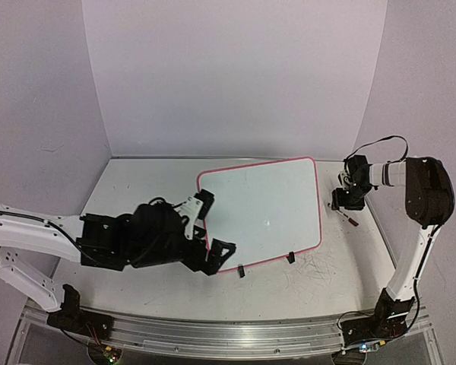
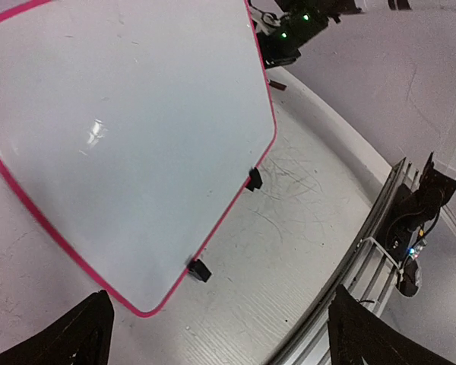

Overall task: Write a sentence on the whiteboard
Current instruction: Pick up the whiteboard marker from the corner of the board, then open the pen cap from the whiteboard marker.

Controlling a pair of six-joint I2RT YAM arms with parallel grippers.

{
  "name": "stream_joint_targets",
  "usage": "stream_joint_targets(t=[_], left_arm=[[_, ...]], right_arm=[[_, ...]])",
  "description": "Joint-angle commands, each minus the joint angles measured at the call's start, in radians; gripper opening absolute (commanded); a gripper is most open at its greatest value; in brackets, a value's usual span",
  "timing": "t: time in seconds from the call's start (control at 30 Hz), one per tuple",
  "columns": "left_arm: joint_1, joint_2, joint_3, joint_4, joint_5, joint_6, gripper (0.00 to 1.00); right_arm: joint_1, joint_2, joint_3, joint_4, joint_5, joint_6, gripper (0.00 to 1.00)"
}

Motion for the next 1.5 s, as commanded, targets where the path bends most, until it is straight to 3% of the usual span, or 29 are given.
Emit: stream_joint_targets(t=[0.0, 0.13, 0.33, 0.63, 0.8, 0.97, 1.07, 1.13, 1.2, 1.3, 1.47], left_arm=[[0.106, -0.196, -0.076, 0.042, 0.099, 0.010, 0.99], [0.199, -0.278, -0.105, 0.031, 0.149, -0.012, 0.99], [0.244, -0.305, -0.070, 0.017, 0.163, -0.004, 0.99], [0.252, -0.235, 0.067, 0.012, 0.180, 0.048, 1.00], [0.252, -0.186, 0.133, 0.021, 0.235, 0.043, 0.99], [0.252, -0.123, 0.184, 0.052, 0.285, 0.026, 0.99], [0.254, -0.077, 0.213, 0.092, 0.327, 0.009, 0.99], [0.253, -0.034, 0.233, 0.123, 0.383, -0.009, 1.00], [0.253, 0.016, 0.265, 0.185, 0.444, -0.029, 0.99], [0.253, 0.112, 0.321, 0.257, 0.560, -0.071, 0.99], [0.249, 0.277, 0.461, 0.290, 0.651, -0.109, 0.92]], right_arm=[[0.003, 0.059, 0.055, -0.019, -0.014, -0.037, 0.59], [0.003, 0.075, 0.072, -0.019, -0.037, -0.044, 0.46], [0.003, 0.073, 0.047, -0.007, -0.043, -0.055, 0.29], [0.003, -0.105, -0.004, 0.077, -0.030, -0.005, 0.03], [0.003, -0.276, -0.070, 0.105, 0.052, 0.050, 0.00], [0.003, -0.553, -0.182, 0.182, -0.078, 0.117, 0.00], [0.003, -0.736, -0.289, 0.332, -0.346, 0.232, 0.00], [0.007, -0.845, -0.391, 0.532, -0.541, 0.396, 0.00], [0.046, -0.922, -0.492, 0.773, -0.634, 0.589, 0.00], [0.190, -0.967, -0.561, 1.023, -0.619, 0.794, 0.00], [0.443, -0.938, -0.506, 1.096, -0.442, 0.876, 0.00]])
